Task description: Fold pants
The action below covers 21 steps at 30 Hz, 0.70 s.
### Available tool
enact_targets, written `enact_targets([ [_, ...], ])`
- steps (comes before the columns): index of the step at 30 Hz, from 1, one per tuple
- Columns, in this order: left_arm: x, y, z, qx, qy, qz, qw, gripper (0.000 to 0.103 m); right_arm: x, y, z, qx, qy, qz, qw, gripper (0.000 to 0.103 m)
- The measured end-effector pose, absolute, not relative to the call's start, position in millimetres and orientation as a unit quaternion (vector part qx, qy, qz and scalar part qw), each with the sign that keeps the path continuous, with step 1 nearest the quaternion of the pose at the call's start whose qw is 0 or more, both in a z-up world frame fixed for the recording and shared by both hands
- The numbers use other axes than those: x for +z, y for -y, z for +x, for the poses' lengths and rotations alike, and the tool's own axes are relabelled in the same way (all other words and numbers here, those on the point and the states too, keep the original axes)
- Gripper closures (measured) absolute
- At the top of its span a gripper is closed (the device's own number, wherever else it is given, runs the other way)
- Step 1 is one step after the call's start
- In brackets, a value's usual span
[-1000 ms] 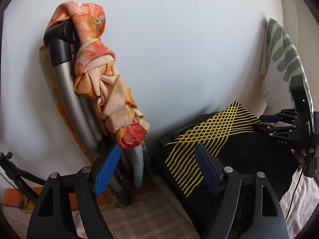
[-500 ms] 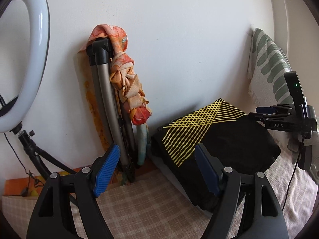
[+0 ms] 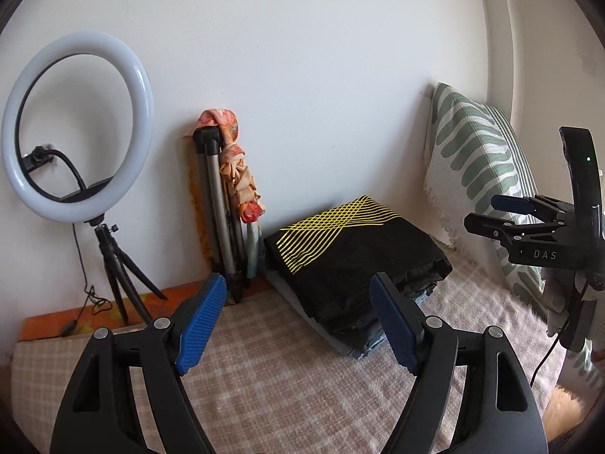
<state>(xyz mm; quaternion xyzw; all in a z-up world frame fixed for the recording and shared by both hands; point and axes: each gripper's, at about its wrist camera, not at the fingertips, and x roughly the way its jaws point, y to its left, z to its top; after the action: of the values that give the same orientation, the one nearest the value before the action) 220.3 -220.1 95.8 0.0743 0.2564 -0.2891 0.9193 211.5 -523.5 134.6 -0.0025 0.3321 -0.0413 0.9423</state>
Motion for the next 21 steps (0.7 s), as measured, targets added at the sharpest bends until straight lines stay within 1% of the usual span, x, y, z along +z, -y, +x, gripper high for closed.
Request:
enact_targets([
  [8, 103, 184, 157, -0.29, -0.259, 0.056, 0.92, 0.022, 156, 471, 138, -0.045, -0.304, -0.009, 0.952, 0.007],
  [12, 103, 164, 130, -0.277, -0.254, 0.049, 0.926, 0.019, 160, 444, 111, -0.049, -0.291, -0.012, 0.955, 0.0],
  [21, 82, 131, 94, -0.222, -0.256, 0.05, 0.939, 0.018, 148, 398, 85, -0.031, -0.283, 0.011, 0.959, 0.0],
])
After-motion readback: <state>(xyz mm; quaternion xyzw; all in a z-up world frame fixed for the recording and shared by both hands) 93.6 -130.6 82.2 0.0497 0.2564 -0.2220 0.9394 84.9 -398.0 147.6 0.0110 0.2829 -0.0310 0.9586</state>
